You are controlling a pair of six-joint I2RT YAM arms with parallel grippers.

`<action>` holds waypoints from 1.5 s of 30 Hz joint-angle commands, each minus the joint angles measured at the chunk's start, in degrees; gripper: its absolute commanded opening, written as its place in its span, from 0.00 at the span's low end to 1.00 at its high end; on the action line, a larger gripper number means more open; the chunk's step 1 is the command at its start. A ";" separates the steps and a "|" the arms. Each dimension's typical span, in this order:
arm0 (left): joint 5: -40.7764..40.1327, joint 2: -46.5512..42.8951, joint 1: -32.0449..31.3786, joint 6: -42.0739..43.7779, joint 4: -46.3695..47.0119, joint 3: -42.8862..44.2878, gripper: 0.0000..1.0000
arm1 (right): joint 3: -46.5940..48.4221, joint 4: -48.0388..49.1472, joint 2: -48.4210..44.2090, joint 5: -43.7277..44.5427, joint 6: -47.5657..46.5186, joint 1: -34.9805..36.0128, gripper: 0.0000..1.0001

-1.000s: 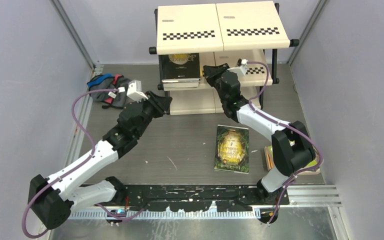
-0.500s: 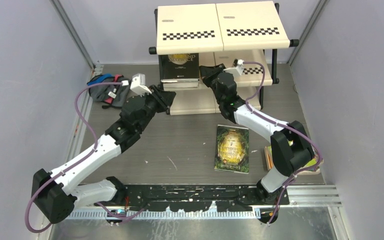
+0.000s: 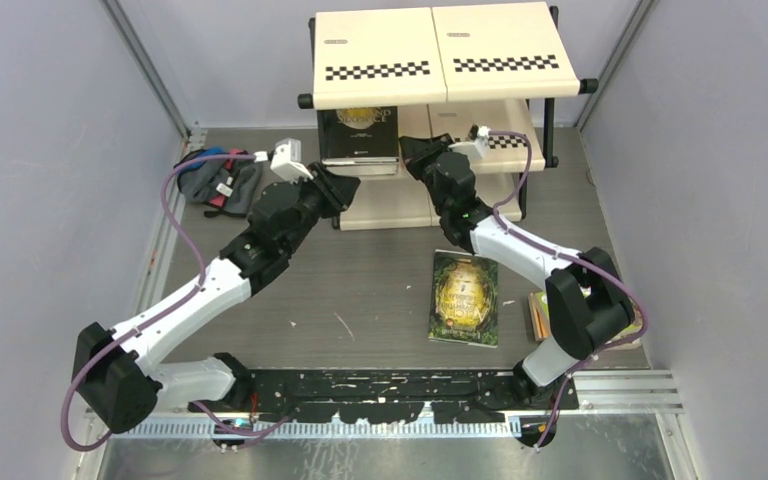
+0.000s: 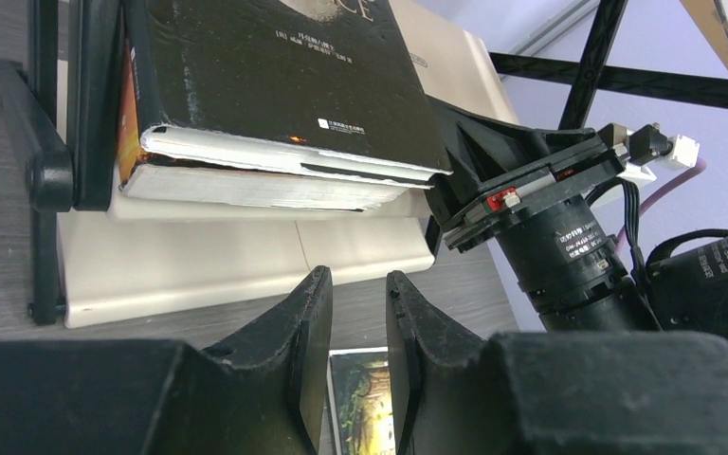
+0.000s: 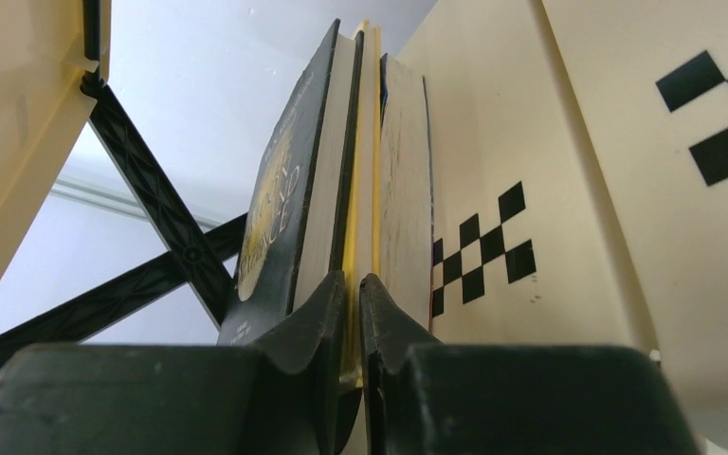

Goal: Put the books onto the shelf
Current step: Adjust the book on the shelf.

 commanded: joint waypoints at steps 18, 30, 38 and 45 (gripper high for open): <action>2.45 0.67 0.17 3.47 -0.37 6.73 0.28 | -3.07 2.14 -4.89 -1.41 1.40 1.08 0.17; 3.88 2.28 0.29 8.75 -8.12 12.71 0.29 | -3.57 -0.20 -6.72 -4.02 -0.94 1.05 0.17; 3.93 2.74 0.27 8.97 -8.01 12.31 0.29 | -3.79 -2.46 -10.66 -1.55 -5.24 0.98 0.19; 3.94 2.98 0.26 8.97 -7.98 12.24 0.29 | -2.58 -4.77 -11.04 0.94 -7.87 0.68 0.20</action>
